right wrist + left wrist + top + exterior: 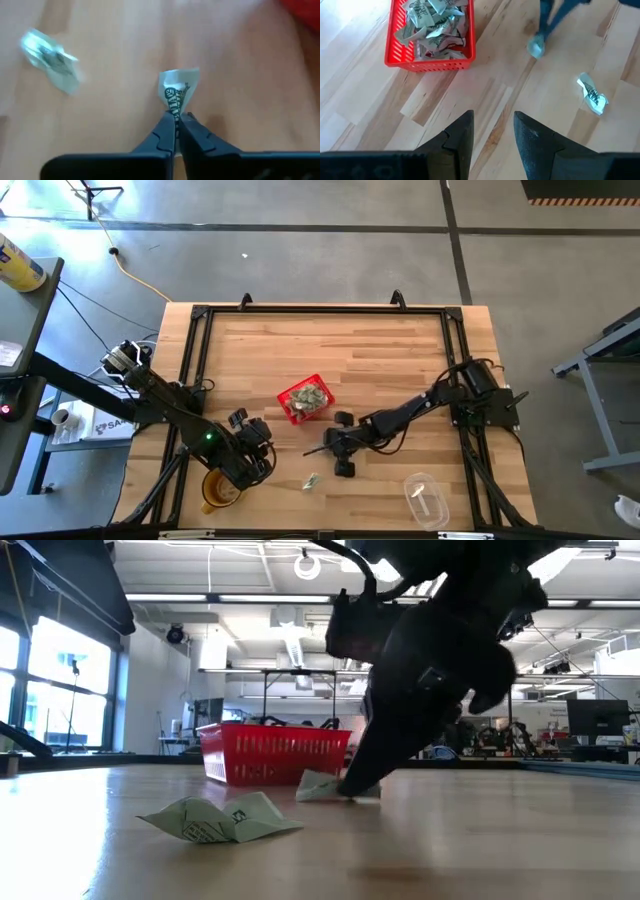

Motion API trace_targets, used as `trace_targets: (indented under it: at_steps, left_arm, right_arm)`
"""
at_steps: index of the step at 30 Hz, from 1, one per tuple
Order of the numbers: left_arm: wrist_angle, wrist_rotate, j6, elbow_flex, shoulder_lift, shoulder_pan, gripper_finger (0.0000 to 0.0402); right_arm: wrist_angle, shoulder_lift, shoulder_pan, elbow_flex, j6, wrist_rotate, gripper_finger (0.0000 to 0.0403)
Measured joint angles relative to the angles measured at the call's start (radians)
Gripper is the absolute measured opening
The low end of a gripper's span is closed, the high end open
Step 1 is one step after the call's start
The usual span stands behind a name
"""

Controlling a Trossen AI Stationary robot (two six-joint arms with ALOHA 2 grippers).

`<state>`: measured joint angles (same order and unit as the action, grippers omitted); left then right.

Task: Pick and place Stevia / Truvia into bins
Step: Put the stevia packet into the orange basket

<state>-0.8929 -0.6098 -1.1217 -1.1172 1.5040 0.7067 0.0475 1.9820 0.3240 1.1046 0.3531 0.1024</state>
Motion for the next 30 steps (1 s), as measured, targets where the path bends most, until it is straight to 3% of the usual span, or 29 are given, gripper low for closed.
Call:
trace_targets:
  at_steps: [4, 7, 9, 11, 15, 20, 24, 27, 30]
  left_arm:
    - [-0.001, 0.0, 0.0, 0.0, 0.0, 0.0, 0.0172]
    - [-0.002, -0.004, 0.001, 0.0, 0.0, 0.0, 0.0172]
    - [-0.001, -0.009, 0.001, 0.0, 0.0, 0.0, 0.0172]
    - [-0.001, -0.011, 0.002, 0.0, 0.0, 0.0, 0.0172]
    - [0.013, -0.031, 0.002, 0.0, 0.0, 0.0, 0.0172]
    - [0.101, -0.055, 0.062, 0.0, 0.031, 0.0, 0.0172]
    - [0.172, -0.02, 0.078, 0.0, 0.08, 0.0, 0.0172]
    - [0.256, 0.009, 0.078, 0.0, 0.125, 0.0, 0.0172]
    - [0.368, 0.074, 0.071, 0.0, 0.181, -0.015, 0.0172]
  right_arm:
    - [0.038, -0.082, -0.004, 0.009, 0.025, 0.126, 0.0024]
    - [0.031, -0.166, -0.029, 0.029, -0.046, 0.265, 0.0023]
    - [0.012, -0.195, -0.064, 0.031, -0.105, 0.299, 0.0018]
    - [-0.039, -0.203, -0.111, 0.032, -0.15, 0.275, 0.0014]
    - [-0.112, -0.173, -0.211, 0.036, -0.146, 0.079, 0.0025]
    - [-0.159, -0.133, -0.276, 0.033, -0.122, 0.057, 0.0102]
    - [-0.117, -0.154, -0.306, 0.033, 0.003, 0.028, 0.0183]
    - [-0.051, -0.206, -0.288, 0.033, 0.025, 0.021, 0.0232]
    - [0.073, -0.262, -0.222, 0.035, -0.041, 0.091, 0.0263]
